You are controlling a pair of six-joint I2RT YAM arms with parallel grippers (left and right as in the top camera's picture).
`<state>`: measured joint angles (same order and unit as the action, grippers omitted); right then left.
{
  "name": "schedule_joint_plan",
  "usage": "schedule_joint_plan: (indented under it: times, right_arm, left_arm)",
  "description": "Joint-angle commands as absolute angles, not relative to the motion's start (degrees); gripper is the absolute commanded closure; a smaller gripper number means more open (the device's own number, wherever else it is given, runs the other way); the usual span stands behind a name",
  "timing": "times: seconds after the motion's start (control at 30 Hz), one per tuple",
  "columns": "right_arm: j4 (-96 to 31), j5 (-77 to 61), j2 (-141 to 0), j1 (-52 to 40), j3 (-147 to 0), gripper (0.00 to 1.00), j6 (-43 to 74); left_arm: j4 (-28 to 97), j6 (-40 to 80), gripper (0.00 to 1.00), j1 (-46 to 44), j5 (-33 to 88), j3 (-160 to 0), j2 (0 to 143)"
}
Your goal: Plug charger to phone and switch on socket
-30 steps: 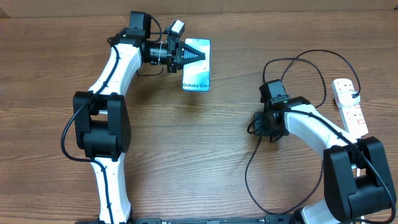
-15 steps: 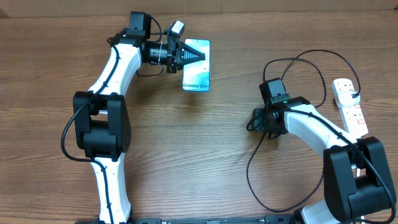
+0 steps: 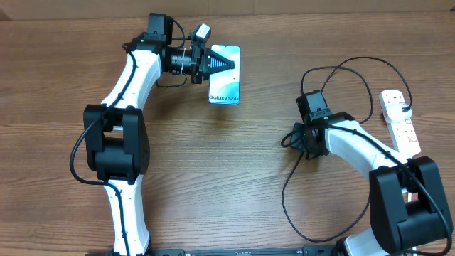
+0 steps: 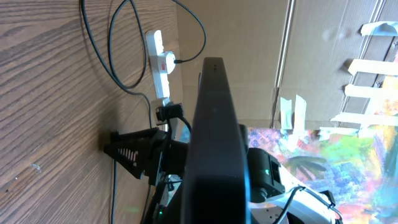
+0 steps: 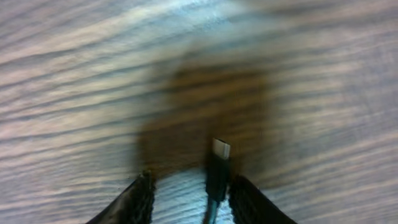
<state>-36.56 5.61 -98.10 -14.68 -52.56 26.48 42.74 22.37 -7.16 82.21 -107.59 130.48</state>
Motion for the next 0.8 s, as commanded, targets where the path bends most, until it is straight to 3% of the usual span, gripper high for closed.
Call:
schedule_joint_plan:
  times: [0.0, 0.47, 0.77]
  right_arm:
    - [-36.3, 7.3, -98.1, -14.4, -51.3, 0.63, 30.1]
    - [-35.9, 7.2, -98.1, -11.9, -51.0, 0.82, 31.7]
    - [-37.3, 5.7, -98.1, -11.9, -50.9, 0.84, 31.2]
  left_arm:
    - [42.9, 22.7, 0.96, -7.7, 83.9, -108.2, 129.5]
    - [43.1, 22.7, 0.96, -7.9, 83.9, -108.2, 129.5]
    - [43.2, 22.7, 0.96, -7.9, 83.9, -108.2, 129.5]
